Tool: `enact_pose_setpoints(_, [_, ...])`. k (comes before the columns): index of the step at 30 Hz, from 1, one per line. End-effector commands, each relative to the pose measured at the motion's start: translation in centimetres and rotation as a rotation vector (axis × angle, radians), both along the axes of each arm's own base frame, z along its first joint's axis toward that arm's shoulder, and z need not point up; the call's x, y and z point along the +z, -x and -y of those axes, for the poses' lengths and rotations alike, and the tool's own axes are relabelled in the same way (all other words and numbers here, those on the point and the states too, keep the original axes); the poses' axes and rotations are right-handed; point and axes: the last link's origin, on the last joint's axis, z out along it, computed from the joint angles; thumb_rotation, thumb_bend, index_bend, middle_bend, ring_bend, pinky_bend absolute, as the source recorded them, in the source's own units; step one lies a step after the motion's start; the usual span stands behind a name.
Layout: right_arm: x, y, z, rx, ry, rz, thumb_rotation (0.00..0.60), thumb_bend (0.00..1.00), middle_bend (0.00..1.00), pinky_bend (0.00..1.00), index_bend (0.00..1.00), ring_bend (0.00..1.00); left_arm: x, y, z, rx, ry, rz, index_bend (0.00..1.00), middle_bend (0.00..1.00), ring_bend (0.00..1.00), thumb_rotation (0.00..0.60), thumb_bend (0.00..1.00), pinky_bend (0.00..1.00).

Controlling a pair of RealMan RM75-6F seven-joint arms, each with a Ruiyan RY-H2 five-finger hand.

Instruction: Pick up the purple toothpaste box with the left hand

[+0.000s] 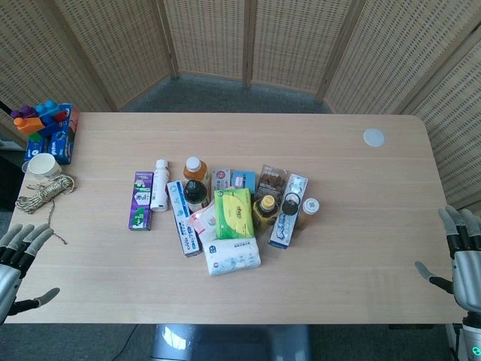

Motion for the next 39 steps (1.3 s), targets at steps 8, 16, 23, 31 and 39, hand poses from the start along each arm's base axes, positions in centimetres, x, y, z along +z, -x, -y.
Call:
enact_pose_setpoints(8, [0.2,0.0,0.0,0.0,0.006,0.007,0.6,0.0,0.0,0.0,0.0,0.0,-0.3,0.3,-0.7,-0.007,0.025,0.001,0.0,0.0,0.0,0.6,0.0,0.0])
enact_pose_setpoints(16, [0.1,-0.1,0.0,-0.007,0.002,0.006,0.6,0.0,0.0,0.0,0.0,0.0,-0.7,1.7,-5.2,-0.125,0.141,-0.308,0.0,0.0,0.0,0.6,0.0,0.0])
enact_pose_setpoints(23, [-0.1,-0.1,0.0,-0.009,0.003,0.004,0.6,0.0,0.0,0.0,0.0,0.0,-0.6,1.8,-9.7,-0.208,0.175,-0.516,0.0,0.0,0.0,0.6,0.0,0.0])
enact_pose_setpoints(31, [-0.1,-0.1,0.0,-0.01,0.0,0.005,0.6,0.0,0.0,0.0,0.0,0.0,-2.9,1.2,-12.9,-0.355,0.209,-0.743,0.0,0.0,0.0,0.6,0.0,0.0])
enact_pose_setpoints(39, [0.0,-0.1,0.0,-0.014,-0.002,0.012,0.6,0.0,0.0,0.0,0.0,0.0,-7.4,1.4,-15.9,-0.496,0.267,-0.852,0.0,0.0,0.0,0.6,0.0,0.0])
